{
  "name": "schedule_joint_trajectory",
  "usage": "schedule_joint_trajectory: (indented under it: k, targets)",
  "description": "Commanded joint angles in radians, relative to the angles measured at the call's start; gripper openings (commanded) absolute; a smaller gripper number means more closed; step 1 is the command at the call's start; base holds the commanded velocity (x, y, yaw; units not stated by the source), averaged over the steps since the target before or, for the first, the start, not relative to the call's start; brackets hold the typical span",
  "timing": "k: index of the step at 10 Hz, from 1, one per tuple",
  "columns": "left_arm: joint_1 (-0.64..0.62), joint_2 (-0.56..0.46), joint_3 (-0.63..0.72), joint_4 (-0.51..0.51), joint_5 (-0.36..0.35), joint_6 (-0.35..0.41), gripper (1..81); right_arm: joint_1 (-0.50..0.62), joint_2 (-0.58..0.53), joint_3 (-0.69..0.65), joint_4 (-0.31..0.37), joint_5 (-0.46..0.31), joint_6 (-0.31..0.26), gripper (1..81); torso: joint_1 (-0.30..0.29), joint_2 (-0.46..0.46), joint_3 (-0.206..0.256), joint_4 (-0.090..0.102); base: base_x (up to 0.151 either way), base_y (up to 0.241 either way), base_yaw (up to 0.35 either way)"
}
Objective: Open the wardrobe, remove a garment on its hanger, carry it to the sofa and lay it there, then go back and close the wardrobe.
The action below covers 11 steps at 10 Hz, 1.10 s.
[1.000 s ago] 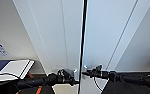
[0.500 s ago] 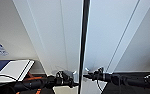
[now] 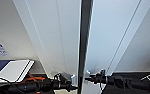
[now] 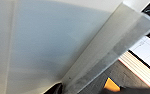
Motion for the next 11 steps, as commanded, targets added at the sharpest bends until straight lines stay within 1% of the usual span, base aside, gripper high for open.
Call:
schedule_joint_trajectory:
  k: [1, 3, 6, 9, 11]
  targets:
    - [-0.112, 0.002, 0.171, -0.023, -0.111, 0.002, 81.1, 0.066, 0.035, 0.173, 0.005, -0.088, 0.021, 81.1, 0.0, 0.0, 0.0, 0.0, 0.0, 0.0, 0.0]
    - [-0.095, -0.002, 0.191, -0.019, -0.111, 0.002, 81.1, 0.043, 0.013, 0.199, -0.015, -0.088, 0.021, 81.1, 0.0, 0.0, 0.0, 0.0, 0.0, 0.0, 0.0]
    - [-0.068, -0.015, 0.246, 0.006, -0.126, 0.002, 81.1, 0.028, -0.021, 0.247, -0.026, -0.088, 0.021, 81.1, 0.0, 0.0, 0.0, 0.0, 0.0, 0.0, 0.0]
    - [-0.025, -0.081, 0.292, 0.023, -0.134, 0.002, 81.1, 0.003, -0.044, 0.258, -0.034, -0.088, 0.02, 81.1, 0.0, 0.0, 0.0, 0.0, 0.0, 0.0, 0.0]
    - [-0.008, -0.103, 0.312, 0.036, -0.134, 0.002, 81.1, -0.01, -0.064, 0.276, -0.037, -0.092, 0.018, 81.1, 0.0, 0.0, 0.0, 0.0, 0.0, 0.0, 0.0]
